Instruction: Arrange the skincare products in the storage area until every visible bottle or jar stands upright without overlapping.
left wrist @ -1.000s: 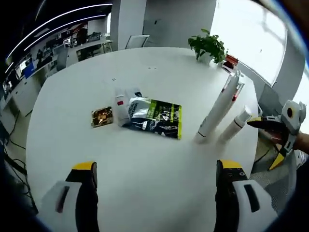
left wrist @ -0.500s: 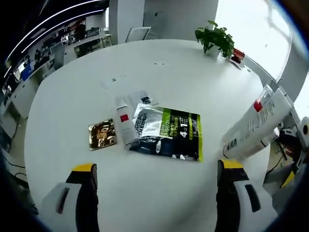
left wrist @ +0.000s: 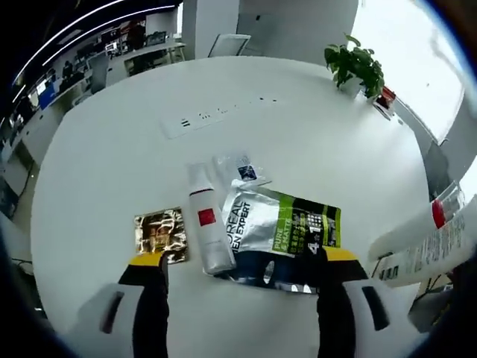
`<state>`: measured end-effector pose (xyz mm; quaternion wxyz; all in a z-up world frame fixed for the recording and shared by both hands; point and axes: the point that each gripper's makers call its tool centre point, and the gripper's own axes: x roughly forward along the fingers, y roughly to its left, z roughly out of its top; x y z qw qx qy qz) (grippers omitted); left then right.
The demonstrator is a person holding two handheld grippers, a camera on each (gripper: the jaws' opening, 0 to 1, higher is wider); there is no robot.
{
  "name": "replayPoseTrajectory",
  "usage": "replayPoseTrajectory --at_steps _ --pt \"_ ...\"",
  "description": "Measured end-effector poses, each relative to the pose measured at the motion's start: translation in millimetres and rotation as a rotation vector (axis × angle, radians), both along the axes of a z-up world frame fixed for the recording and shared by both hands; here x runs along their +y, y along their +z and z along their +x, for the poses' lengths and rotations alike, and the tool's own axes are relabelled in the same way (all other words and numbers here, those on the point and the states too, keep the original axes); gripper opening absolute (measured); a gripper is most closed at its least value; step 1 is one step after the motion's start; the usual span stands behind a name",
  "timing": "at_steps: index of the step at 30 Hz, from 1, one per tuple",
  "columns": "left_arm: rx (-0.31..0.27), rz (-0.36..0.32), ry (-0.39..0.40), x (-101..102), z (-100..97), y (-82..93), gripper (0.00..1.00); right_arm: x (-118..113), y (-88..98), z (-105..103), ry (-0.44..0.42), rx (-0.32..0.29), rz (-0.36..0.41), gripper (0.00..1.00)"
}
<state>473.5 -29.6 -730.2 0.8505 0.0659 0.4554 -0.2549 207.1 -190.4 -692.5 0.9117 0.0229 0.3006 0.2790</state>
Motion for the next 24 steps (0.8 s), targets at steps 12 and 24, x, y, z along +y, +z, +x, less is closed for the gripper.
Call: replayPoseTrajectory --at_steps 12,24 --pt "0.012 0.102 -0.02 8 23.9 -8.2 0.58 0 -2.5 -1 0.003 0.01 -0.006 0.94" --pt "0.038 0.177 -0.041 4 13.1 -16.7 0.41 -1 -4.8 -2 -0.005 0.022 -0.01 0.93"
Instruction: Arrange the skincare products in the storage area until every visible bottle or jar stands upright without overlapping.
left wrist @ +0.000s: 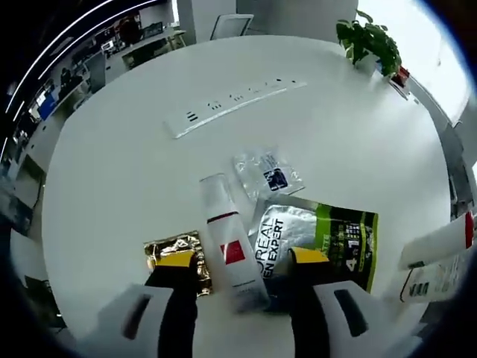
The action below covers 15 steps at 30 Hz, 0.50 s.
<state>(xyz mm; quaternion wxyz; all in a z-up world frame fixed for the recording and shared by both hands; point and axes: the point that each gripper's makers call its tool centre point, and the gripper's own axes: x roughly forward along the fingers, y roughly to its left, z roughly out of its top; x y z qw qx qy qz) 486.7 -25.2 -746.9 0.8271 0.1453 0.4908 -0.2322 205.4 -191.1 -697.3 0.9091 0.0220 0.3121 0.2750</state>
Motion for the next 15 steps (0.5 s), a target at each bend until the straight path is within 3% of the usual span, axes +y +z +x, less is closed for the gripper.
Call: replayPoseTrajectory --at_steps 3,8,15 --pt "0.007 0.021 -0.015 1 0.6 -4.2 0.33 0 -0.2 0 -0.002 0.0 0.002 0.93" --pt "0.013 0.015 -0.022 0 9.0 -9.2 0.29 -1 -1.8 0 -0.002 0.007 -0.004 0.93" --pt "0.013 0.001 -0.018 -5 5.9 -8.5 0.19 0 -1.8 0 0.0 0.006 -0.008 0.93"
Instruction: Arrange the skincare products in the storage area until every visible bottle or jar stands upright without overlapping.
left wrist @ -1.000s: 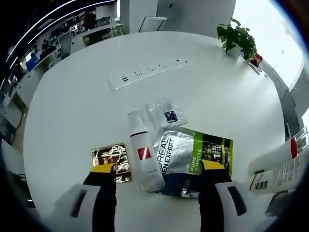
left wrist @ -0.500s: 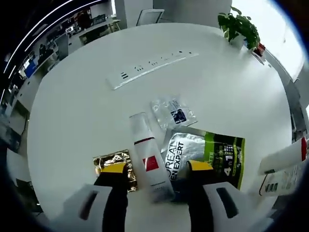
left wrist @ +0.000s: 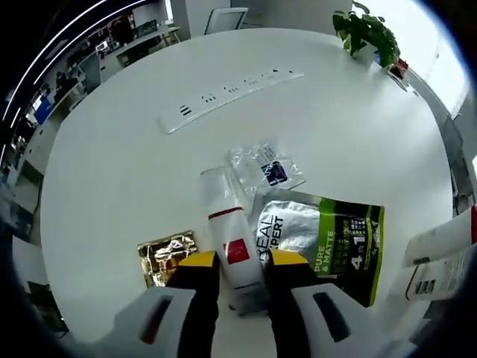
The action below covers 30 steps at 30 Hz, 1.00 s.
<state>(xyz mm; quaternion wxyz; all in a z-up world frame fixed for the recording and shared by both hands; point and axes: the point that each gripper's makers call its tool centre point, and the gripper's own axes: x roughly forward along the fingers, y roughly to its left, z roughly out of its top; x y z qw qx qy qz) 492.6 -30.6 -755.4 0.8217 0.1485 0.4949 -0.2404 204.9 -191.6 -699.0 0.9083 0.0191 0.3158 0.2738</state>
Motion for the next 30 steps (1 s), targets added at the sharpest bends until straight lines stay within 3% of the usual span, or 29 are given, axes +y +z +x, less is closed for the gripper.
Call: replayPoseTrajectory --at_steps 3,14,20,21,23,30 --pt "-0.012 0.009 0.004 3 -3.5 4.4 0.17 0 0.0 0 0.001 0.0 -0.002 0.93" --pt "-0.04 -0.069 0.049 17 -11.4 25.7 0.16 0 3.0 1 0.006 -0.015 0.0 0.92" --pt "-0.088 -0.135 0.036 19 -38.5 45.1 0.16 -4 9.5 3 -0.019 -0.031 0.044 0.92" --pt "-0.093 -0.147 0.039 19 -32.3 43.1 0.16 -5 11.2 3 -0.022 -0.035 0.049 0.92" --pt "-0.102 -0.165 0.034 19 -38.5 48.6 0.16 -5 13.8 4 -0.025 -0.042 0.051 0.91" --pt "-0.157 -0.245 0.02 21 -80.2 78.2 0.16 -3 31.5 1 -0.01 -0.083 0.063 0.9"
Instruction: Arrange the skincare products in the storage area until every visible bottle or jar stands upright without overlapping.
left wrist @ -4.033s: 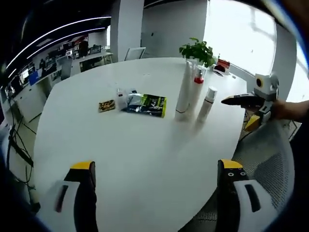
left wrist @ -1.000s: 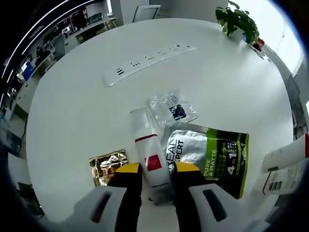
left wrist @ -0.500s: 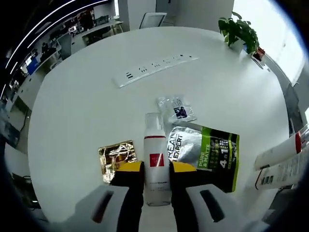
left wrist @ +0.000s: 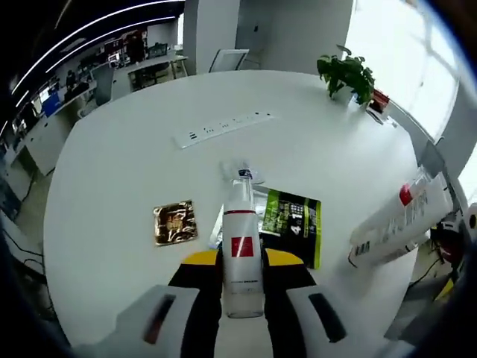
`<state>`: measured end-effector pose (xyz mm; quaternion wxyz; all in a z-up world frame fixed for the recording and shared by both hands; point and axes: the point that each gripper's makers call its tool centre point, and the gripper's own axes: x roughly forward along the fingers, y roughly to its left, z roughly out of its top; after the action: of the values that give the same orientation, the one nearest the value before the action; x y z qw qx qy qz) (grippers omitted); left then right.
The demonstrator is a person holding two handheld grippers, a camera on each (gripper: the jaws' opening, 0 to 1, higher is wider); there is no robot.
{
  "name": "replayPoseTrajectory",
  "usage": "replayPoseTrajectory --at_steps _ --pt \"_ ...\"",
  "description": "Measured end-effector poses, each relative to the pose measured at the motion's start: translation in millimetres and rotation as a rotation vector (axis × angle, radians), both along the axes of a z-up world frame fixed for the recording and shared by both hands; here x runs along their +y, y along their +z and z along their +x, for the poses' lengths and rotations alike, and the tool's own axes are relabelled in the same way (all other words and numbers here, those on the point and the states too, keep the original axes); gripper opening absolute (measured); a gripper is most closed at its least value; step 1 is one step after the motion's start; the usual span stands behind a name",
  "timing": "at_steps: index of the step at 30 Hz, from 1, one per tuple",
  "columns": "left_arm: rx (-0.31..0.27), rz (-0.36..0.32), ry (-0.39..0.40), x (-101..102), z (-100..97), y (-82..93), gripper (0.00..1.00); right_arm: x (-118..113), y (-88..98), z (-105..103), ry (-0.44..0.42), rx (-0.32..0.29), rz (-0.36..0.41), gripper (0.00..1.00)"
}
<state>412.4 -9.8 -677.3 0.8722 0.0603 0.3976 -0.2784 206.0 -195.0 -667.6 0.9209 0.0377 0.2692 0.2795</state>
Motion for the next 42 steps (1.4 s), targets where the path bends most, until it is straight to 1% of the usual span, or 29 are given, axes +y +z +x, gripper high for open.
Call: replayPoseTrajectory --at_steps 1,2,3,5,7,8,9,10,11,14,15,16,17,18,20,21,22,23,25,28,30,31,32,34,35,37,38,40,42 --pt "-0.015 -0.015 -0.003 0 -10.3 7.6 0.16 1 3.8 -1 0.007 -0.006 -0.001 0.9" --pt "-0.024 -0.019 -0.004 0 -15.2 11.4 0.16 2 6.2 -2 0.011 -0.01 -0.002 0.9" --pt "-0.04 -0.025 -0.009 0 -11.5 10.0 0.16 4 9.7 -3 0.017 -0.016 0.0 0.9" --pt "-0.066 -0.037 -0.02 1 -17.5 17.8 0.16 6 15.3 -4 0.022 -0.024 0.012 0.9" --pt "-0.087 -0.044 -0.02 4 -30.6 28.7 0.16 10 21.5 -4 0.022 -0.034 0.045 0.89" --pt "-0.102 -0.058 -0.026 3 -35.5 34.9 0.16 13 25.2 -4 0.025 -0.04 0.055 0.89" --pt "-0.116 -0.066 -0.031 3 -37.1 38.3 0.16 16 29.3 -5 0.03 -0.046 0.065 0.89" --pt "-0.129 -0.065 -0.038 3 -40.6 42.2 0.16 19 31.3 -5 0.036 -0.048 0.072 0.88" --pt "-0.145 -0.062 -0.046 3 -53.6 49.8 0.16 23 34.7 -6 0.043 -0.052 0.084 0.88" --pt "-0.191 -0.059 -0.073 3 -64.7 59.9 0.16 34 43.8 -6 0.06 -0.065 0.127 0.87" --pt "-0.207 -0.056 -0.082 1 -67.2 62.3 0.16 37 46.5 -7 0.065 -0.064 0.146 0.87" --pt "-0.237 -0.056 -0.107 -1 -72.8 67.9 0.16 43 50.5 -7 0.067 -0.057 0.174 0.86" --pt "-0.251 -0.057 -0.115 -3 -78.1 71.6 0.16 48 54.0 -7 0.071 -0.053 0.2 0.85" --pt "-0.274 -0.052 -0.13 -4 -84.7 76.3 0.16 55 60.7 -6 0.071 -0.054 0.25 0.84" --pt "-0.297 -0.05 -0.135 -4 -94.4 82.2 0.16 66 68.4 -7 0.096 -0.051 0.285 0.82" --pt "-0.315 -0.049 -0.124 -3 -100.3 85.9 0.16 72 73.2 -6 0.104 -0.055 0.301 0.81" --pt "-0.317 -0.056 -0.118 -2 -105.1 87.6 0.16 77 77.4 -5 0.105 -0.058 0.318 0.81" --pt "-0.322 -0.077 -0.107 -1 -112.3 91.2 0.16 85 85.2 -3 0.108 -0.058 0.371 0.81" --pt "-0.328 -0.09 -0.103 -1 -122.5 95.1 0.16 96 93.4 -1 0.106 -0.048 0.436 0.8" --pt "-0.337 -0.095 -0.104 -1 -137.9 98.6 0.16 111 99.2 0 0.129 -0.037 0.466 0.78" --pt "-0.347 -0.114 -0.115 -4 -149.2 102.1 0.16 121 102.6 1 0.143 -0.021 0.498 0.77" --pt "-0.359 -0.146 -0.123 -8 -155.2 106.5 0.16 125 103.7 2 0.145 -0.01 0.515 0.75" --pt "-0.369 -0.154 -0.131 -10 -160.3 109.3 0.16 128 105.3 3 0.14 0.005 0.542 0.73" --pt "-0.403 -0.141 -0.15 -15 -172.3 116.0 0.16 133 111.7 6 0.118 0.011 0.594 0.68" --pt "-0.408 -0.136 -0.154 -17 -177.9 117.9 0.16 134 114.7 9 0.098 0.01 0.62 0.66" --pt "-0.435 -0.123 -0.161 -18 -185.5 123.4 0.16 138 121.5 12 0.086 0.03 0.684 0.62" --pt "-0.443 -0.124 -0.163 -19 -190.7 126.3 0.16 139 123.9 16 0.071 0.044 0.719 0.61" --pt "-0.468 -0.111 -0.174 -21 -197.7 131.5 0.16 142 125.6 17 0.07 0.049 0.73 0.58" --pt "-0.476 -0.114 -0.172 -23 -203.4 135.7 0.16 147 128.0 16 0.08 0.054 0.738 0.56"
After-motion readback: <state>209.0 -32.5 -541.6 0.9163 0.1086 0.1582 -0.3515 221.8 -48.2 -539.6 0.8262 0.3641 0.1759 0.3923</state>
